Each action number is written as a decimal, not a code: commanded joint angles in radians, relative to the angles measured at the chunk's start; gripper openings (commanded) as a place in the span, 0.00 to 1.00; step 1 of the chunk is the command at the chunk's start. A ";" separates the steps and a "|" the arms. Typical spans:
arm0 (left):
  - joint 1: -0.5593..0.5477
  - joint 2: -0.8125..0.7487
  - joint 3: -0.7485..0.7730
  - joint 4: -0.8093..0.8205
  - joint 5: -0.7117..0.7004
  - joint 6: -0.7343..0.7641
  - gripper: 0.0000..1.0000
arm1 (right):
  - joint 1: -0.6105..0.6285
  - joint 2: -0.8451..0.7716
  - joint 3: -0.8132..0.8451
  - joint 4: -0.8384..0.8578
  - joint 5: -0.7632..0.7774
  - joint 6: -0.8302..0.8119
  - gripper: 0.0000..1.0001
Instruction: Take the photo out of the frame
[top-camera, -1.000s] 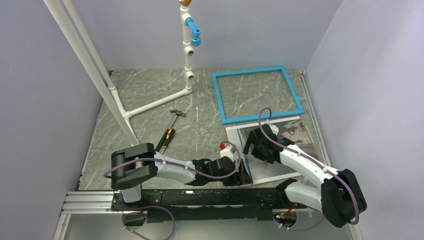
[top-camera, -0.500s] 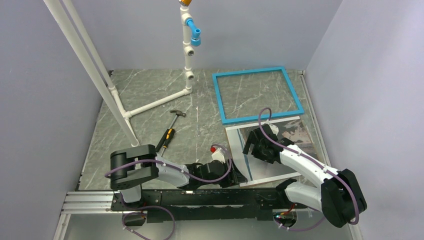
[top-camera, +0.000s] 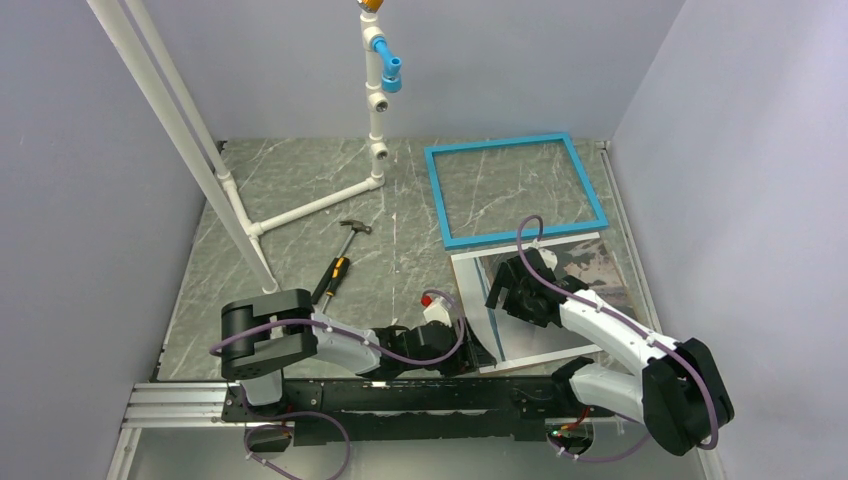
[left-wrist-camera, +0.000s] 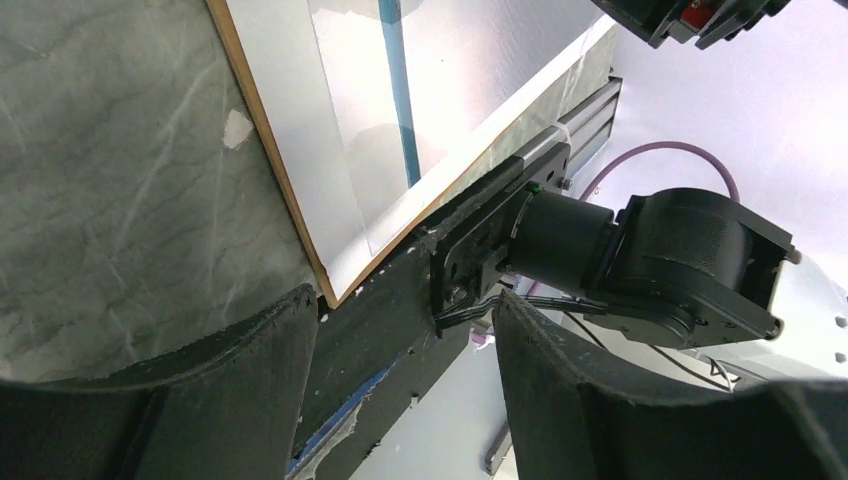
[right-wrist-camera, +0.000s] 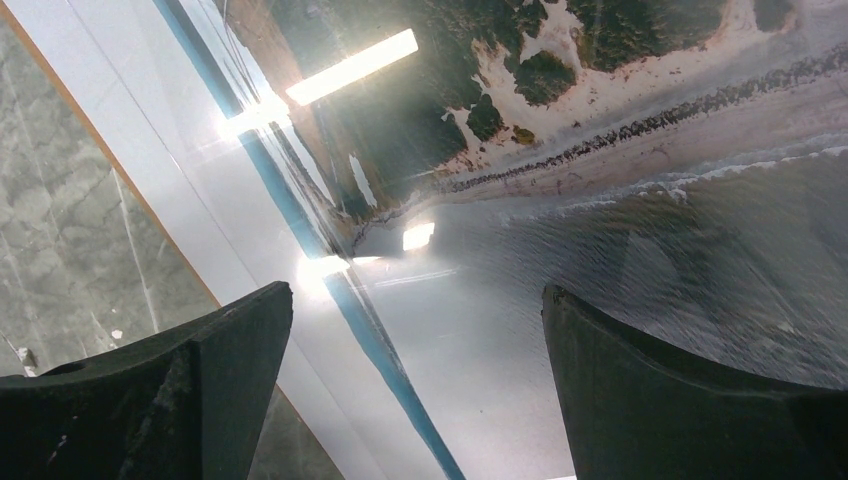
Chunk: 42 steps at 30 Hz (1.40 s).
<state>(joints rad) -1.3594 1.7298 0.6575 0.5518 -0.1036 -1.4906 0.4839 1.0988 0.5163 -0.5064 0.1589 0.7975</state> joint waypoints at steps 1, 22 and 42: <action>-0.012 -0.002 0.044 -0.029 -0.009 -0.024 0.68 | 0.003 -0.025 0.003 0.013 0.016 0.014 0.96; -0.015 0.056 0.055 0.086 0.027 -0.020 0.67 | -0.133 -0.055 0.009 -0.086 0.105 0.100 1.00; -0.005 0.035 0.031 0.193 0.004 0.055 0.71 | -0.140 0.025 -0.037 -0.003 0.033 0.103 0.99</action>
<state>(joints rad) -1.3663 1.7798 0.6888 0.6476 -0.0772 -1.4555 0.3500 1.0981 0.5129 -0.5667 0.2291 0.8818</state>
